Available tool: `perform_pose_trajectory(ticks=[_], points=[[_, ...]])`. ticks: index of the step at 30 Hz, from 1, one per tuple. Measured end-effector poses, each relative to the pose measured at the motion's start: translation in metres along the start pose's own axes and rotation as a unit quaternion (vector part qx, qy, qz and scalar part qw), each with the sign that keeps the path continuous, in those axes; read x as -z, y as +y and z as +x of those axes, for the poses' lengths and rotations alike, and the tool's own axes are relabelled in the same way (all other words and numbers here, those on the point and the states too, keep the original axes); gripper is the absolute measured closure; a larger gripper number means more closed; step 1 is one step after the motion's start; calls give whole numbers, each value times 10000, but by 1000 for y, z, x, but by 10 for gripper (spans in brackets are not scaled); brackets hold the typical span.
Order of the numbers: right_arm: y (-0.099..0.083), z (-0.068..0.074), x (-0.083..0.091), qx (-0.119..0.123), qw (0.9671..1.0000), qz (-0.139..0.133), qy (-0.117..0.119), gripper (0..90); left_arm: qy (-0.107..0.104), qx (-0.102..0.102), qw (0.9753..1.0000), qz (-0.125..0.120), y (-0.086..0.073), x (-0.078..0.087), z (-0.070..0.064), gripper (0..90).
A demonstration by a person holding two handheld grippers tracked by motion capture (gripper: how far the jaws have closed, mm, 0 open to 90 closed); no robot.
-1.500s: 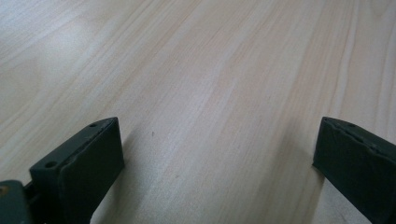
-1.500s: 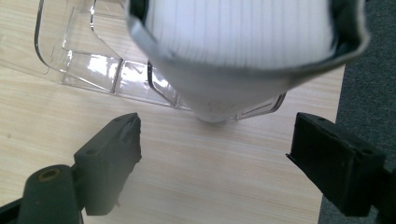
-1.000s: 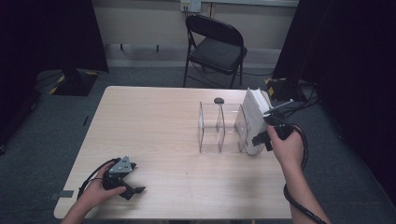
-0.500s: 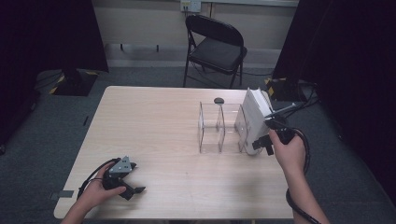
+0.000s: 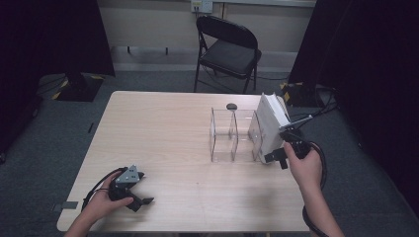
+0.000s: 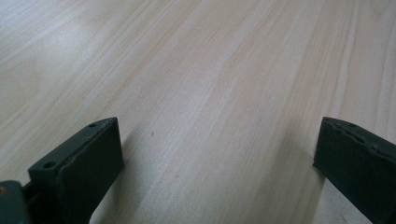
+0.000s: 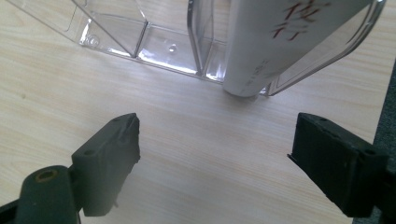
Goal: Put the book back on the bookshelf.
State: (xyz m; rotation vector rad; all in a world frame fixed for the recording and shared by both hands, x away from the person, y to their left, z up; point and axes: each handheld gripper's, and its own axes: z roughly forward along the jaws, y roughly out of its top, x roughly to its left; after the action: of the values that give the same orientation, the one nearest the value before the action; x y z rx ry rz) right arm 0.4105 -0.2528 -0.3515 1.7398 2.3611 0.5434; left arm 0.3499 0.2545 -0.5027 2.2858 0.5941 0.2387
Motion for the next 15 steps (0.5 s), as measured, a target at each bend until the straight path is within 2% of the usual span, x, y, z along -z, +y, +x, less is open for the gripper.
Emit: perform_pose_trajectory(ticks=[15], points=[[-12, 14, -15, 120, 9998, 28, 167, 145, 1, -1, 10000, 1, 0, 0, 0, 7]])
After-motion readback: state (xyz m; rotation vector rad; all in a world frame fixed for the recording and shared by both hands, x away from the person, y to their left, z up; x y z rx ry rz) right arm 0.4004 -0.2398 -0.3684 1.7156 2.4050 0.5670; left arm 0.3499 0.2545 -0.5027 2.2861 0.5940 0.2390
